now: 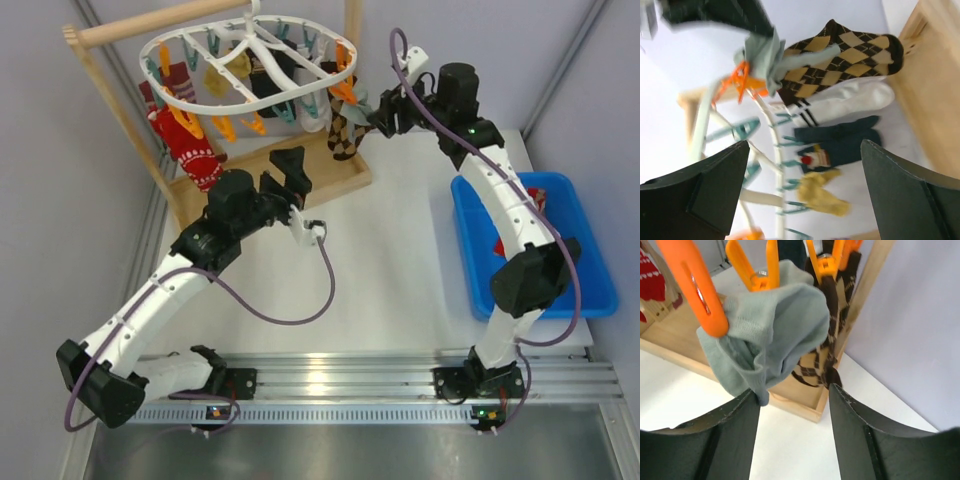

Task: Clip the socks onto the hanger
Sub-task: Clamp the sock onto the hanger, then reset both arms

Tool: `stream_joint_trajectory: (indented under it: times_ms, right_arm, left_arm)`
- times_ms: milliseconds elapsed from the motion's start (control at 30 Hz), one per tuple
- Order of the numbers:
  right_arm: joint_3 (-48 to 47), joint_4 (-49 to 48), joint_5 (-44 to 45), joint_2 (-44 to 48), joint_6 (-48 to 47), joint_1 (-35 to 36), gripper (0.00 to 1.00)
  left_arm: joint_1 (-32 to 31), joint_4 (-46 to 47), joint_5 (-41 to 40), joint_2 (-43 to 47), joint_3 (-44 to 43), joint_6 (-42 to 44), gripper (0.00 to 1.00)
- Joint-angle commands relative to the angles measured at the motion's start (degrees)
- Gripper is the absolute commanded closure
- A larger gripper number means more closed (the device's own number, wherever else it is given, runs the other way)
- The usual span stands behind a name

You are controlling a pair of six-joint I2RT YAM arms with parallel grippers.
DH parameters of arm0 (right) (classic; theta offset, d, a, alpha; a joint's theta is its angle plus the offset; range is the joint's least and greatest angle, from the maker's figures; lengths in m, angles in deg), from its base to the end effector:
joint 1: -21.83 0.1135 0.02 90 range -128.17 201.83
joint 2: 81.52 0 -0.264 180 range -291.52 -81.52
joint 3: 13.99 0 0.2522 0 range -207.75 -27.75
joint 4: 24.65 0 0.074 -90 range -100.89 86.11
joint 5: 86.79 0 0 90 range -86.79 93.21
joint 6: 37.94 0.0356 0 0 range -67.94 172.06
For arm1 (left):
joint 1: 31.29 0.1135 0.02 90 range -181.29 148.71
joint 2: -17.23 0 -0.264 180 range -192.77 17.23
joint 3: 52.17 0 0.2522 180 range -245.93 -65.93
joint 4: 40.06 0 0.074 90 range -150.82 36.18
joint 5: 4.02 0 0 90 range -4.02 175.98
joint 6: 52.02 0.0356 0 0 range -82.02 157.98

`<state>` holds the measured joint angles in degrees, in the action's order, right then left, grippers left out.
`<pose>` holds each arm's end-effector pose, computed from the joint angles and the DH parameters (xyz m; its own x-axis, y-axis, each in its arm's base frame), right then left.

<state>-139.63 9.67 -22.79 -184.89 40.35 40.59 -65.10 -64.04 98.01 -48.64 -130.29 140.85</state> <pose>0.3909 0.1492 0.4438 -0.0525 -0.2105 -0.9762 -0.7206 0.6847 -0.1089 0.2161 -0.1537 0.3858 0.7335 0.6563 0.1768 0.0057 -0.2660 0.9640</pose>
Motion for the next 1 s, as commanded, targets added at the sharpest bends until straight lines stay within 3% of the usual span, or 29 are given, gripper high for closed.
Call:
stream_joint_trajectory:
  times_ms: [0,133,167,367,567,633,800,967]
  right_arm:
    - [4.1,-5.2,-4.5,6.7,1.2,-2.2,0.44]
    - [9.6,-6.9,-9.7,10.6,1.2,-3.9,0.35]
    - [10.5,-7.2,-11.1,11.4,1.2,-4.6,0.33]
    - [17.7,-8.2,-19.5,17.8,0.6,-5.1,0.12]
    - [20.4,-10.4,-22.1,20.1,7.7,-4.5,0.05]
    - [21.3,-10.0,-21.5,20.8,10.2,-4.4,0.04]
    - [25.5,-0.9,-16.0,24.8,6.5,-4.4,0.0]
    - [37.7,4.8,-9.9,33.0,3.4,-4.7,0.0]
  left_arm:
    - [-0.3,-7.2,-3.4,2.0,-5.7,-26.4,0.02]
    - [-0.3,-14.3,-3.6,2.2,-11.5,-52.7,0.02]
    - [-0.3,-14.6,-2.6,2.7,-12.2,-62.8,0.02]
    - [-0.3,-10.5,-1.0,4.9,-10.8,-89.6,0.02]
    - [0.1,-9.0,0.4,1.9,-14.5,-102.8,0.02]
    - [0.9,-8.8,4.1,2.6,-13.6,-106.4,0.02]
    - [5.6,-12.8,7.5,6.1,-9.2,-109.8,0.02]
    - [7.7,-24.0,-5.1,5.8,-7.1,-109.6,0.02]
